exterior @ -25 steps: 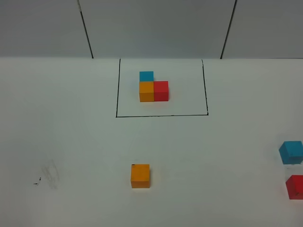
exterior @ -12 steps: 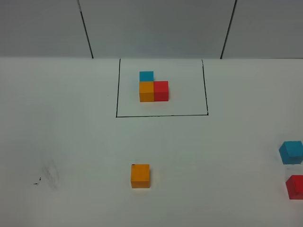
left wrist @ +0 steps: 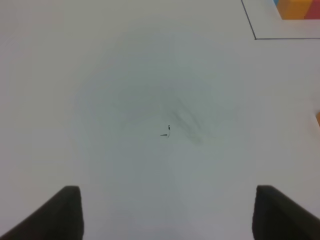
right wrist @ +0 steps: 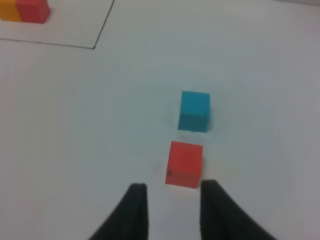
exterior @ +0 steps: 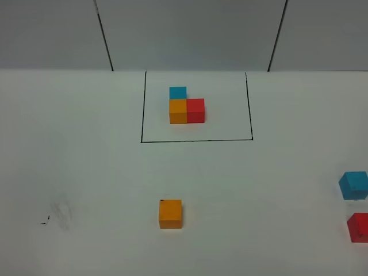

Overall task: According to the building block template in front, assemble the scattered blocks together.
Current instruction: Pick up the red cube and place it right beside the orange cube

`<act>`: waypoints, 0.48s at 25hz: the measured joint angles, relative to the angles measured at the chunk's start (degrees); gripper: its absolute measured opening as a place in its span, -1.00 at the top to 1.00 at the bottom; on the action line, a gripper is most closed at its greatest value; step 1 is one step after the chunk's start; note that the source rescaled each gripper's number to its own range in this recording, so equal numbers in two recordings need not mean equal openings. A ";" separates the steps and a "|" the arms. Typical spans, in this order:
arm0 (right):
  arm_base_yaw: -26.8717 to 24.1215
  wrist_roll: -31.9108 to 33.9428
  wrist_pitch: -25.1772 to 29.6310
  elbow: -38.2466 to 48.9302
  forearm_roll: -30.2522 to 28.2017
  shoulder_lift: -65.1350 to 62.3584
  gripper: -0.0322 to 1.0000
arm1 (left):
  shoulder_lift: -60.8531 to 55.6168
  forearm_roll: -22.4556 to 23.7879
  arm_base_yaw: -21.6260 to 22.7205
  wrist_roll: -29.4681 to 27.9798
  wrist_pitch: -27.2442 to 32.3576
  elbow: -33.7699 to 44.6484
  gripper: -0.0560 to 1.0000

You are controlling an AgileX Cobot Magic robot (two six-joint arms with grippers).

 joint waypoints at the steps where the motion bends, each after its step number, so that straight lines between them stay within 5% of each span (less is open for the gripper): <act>1: 0.00 0.00 0.00 0.00 -0.01 0.00 0.94 | 0.00 0.00 0.00 0.00 0.00 0.00 -0.11; 8: 0.00 2.00 0.00 0.00 -1.13 0.00 0.90 | 0.00 0.00 0.00 0.00 0.00 0.00 -0.10; 12: -0.11 3.77 0.00 0.00 -1.87 0.82 0.63 | 0.00 0.00 0.00 0.00 0.00 0.00 -0.10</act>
